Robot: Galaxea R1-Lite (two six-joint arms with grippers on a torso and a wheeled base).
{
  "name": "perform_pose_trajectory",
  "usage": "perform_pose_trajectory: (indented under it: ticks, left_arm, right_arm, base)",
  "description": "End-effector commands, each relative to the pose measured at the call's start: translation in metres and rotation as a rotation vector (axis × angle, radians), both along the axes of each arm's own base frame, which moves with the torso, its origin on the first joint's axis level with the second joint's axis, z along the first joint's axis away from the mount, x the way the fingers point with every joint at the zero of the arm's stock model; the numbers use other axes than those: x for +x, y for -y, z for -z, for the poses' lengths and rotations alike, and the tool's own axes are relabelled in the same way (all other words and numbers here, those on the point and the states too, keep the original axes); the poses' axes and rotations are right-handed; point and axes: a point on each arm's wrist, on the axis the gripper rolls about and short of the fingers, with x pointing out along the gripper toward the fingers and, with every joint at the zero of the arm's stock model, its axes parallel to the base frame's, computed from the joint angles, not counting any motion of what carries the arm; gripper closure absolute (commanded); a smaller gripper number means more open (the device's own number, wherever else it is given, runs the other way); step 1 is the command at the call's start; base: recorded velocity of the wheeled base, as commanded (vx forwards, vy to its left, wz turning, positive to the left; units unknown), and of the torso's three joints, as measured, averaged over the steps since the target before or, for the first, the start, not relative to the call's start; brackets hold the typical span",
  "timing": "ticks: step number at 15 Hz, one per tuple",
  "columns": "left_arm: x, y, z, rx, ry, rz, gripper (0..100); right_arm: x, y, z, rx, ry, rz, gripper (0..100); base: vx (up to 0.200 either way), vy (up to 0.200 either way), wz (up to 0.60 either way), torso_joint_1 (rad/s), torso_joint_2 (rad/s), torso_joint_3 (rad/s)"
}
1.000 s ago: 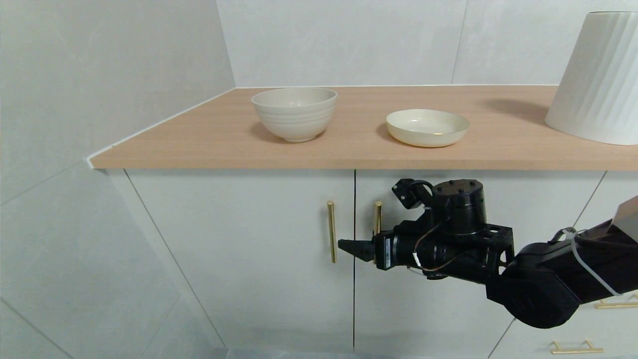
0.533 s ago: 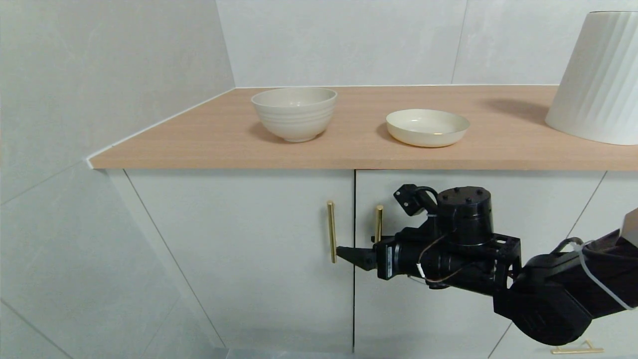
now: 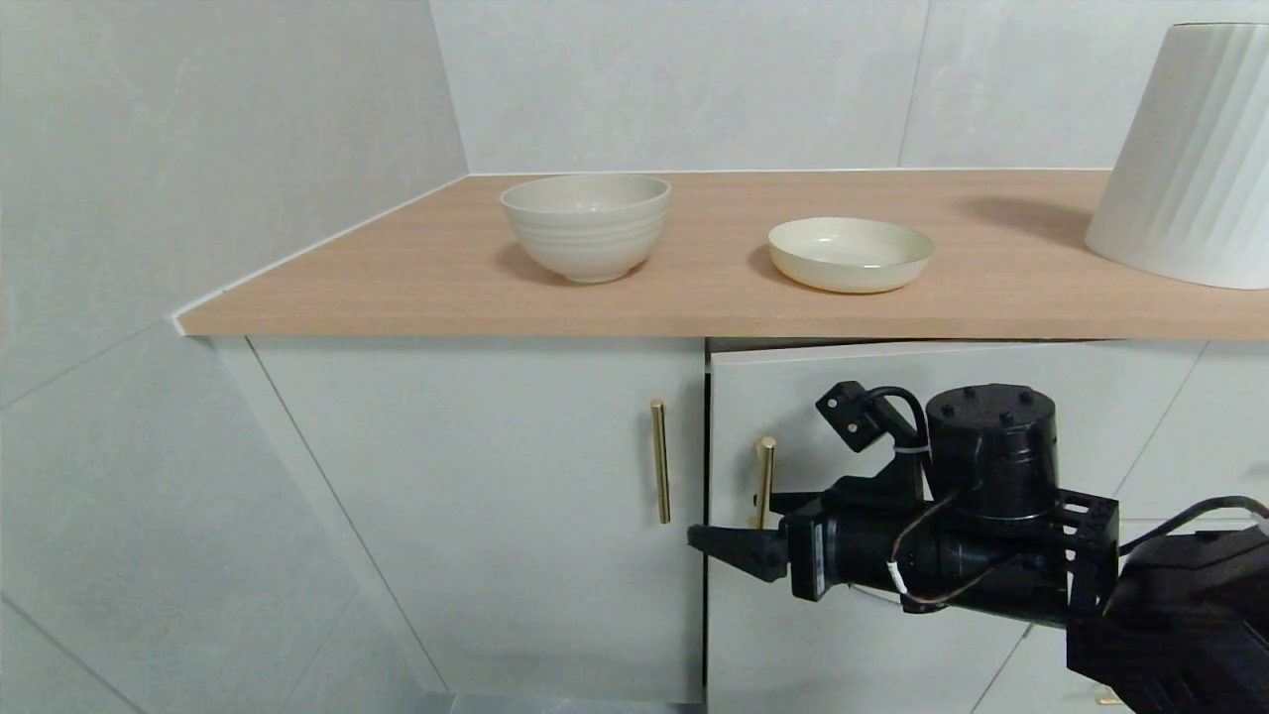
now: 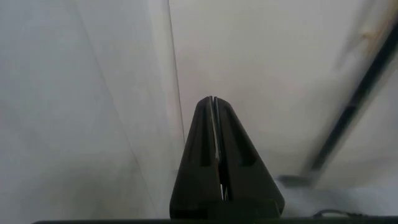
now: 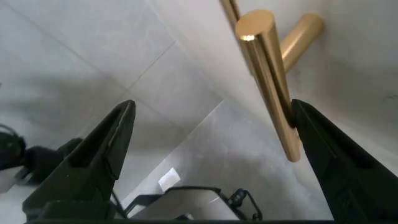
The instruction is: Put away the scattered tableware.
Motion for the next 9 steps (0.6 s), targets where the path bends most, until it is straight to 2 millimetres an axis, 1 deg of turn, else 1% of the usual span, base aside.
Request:
perform_pose_trajectory:
  ticks: [1,3,4,5,7,8,9]
  left_arm:
    - [-0.003,0.002,-0.015,0.007,0.026,0.102,100]
    - [0.000,0.004,-0.051,-0.006,-0.021,0.172,100]
    - [0.010,0.004,-0.071,-0.020,-0.068,0.187,100]
    - [0.021,0.004,-0.083,-0.026,-0.113,0.207,100]
    - [0.050,0.006,-0.102,-0.046,-0.219,0.288,100]
    - [0.050,0.006,-0.102,-0.046,-0.219,0.288,100]
    - [0.087,0.007,-0.116,-0.059,-0.291,0.325,100]
  right_arm:
    - [-0.014,0.007,-0.010,0.018,0.014,-0.032,0]
    - [-0.020,0.006,-0.011,0.024,0.011,-0.068,0]
    - [-0.022,0.004,-0.010,0.022,0.009,-0.080,0]
    - [-0.024,0.002,-0.009,0.022,0.007,-0.088,0]
    - [-0.027,-0.001,-0.008,0.020,0.002,-0.103,0]
    - [-0.027,-0.001,-0.008,0.020,0.002,-0.103,0]
    - [-0.030,-0.003,-0.008,0.019,0.000,-0.118,0]
  base:
    - [0.000,0.000,0.00,0.000,0.00,0.000]
    - [0.000,0.000,0.00,0.000,0.00,0.000]
    - [0.000,0.000,0.00,0.000,0.00,0.000]
    - [0.000,0.000,0.00,0.000,0.00,0.000]
    - [0.000,0.000,0.00,0.000,0.00,0.000]
    - [0.000,0.000,0.00,0.000,0.00,0.000]
    - [0.000,0.000,0.00,0.000,0.00,0.000]
